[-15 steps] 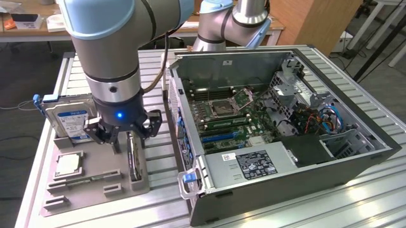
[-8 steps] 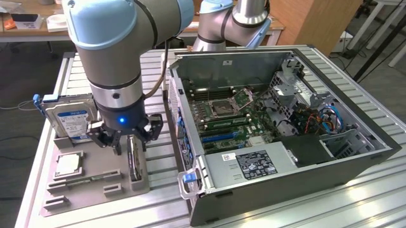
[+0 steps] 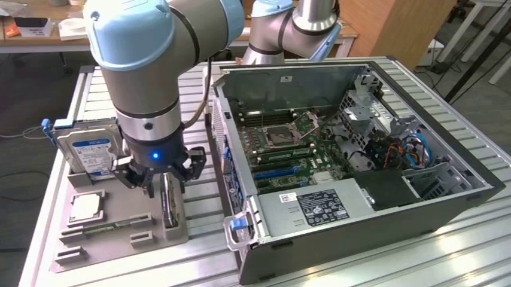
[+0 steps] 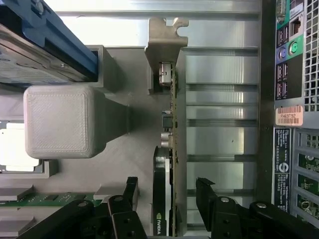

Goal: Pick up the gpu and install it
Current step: 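Pick up the gpu and move the gpu toward the slot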

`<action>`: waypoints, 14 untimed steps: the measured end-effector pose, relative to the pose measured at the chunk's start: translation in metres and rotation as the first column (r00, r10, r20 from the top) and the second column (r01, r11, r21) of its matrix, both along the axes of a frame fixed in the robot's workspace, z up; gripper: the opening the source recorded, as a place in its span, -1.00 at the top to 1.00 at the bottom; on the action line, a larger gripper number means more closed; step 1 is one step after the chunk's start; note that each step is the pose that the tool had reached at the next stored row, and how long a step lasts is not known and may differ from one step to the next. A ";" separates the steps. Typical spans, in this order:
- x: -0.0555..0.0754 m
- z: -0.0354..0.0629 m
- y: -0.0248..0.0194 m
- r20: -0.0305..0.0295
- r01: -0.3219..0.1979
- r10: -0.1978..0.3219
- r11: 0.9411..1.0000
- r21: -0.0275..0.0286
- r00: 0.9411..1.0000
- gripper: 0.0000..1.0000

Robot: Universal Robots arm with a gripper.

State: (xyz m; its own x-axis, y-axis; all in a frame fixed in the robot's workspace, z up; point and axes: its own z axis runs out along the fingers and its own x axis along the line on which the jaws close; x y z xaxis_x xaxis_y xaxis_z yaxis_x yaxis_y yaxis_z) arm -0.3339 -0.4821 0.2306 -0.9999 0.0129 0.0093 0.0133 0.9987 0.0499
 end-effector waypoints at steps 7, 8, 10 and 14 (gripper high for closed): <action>0.001 -0.0069 0.0002 0.000 0.000 0.000 1.000 0.001 1.000 -0.18; 0.001 -0.0079 0.0005 0.001 0.000 0.000 1.000 0.001 1.000 -0.18; 0.001 -0.0098 0.0013 0.002 0.000 0.000 1.000 0.001 1.000 -0.18; 0.000 -0.0132 0.0053 0.005 0.000 0.000 1.000 0.001 1.000 -0.18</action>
State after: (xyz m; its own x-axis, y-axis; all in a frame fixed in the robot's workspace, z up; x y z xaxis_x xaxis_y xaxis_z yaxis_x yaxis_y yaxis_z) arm -0.3334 -0.4768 0.2174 -0.9999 0.0128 0.0039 0.0129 0.9986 0.0514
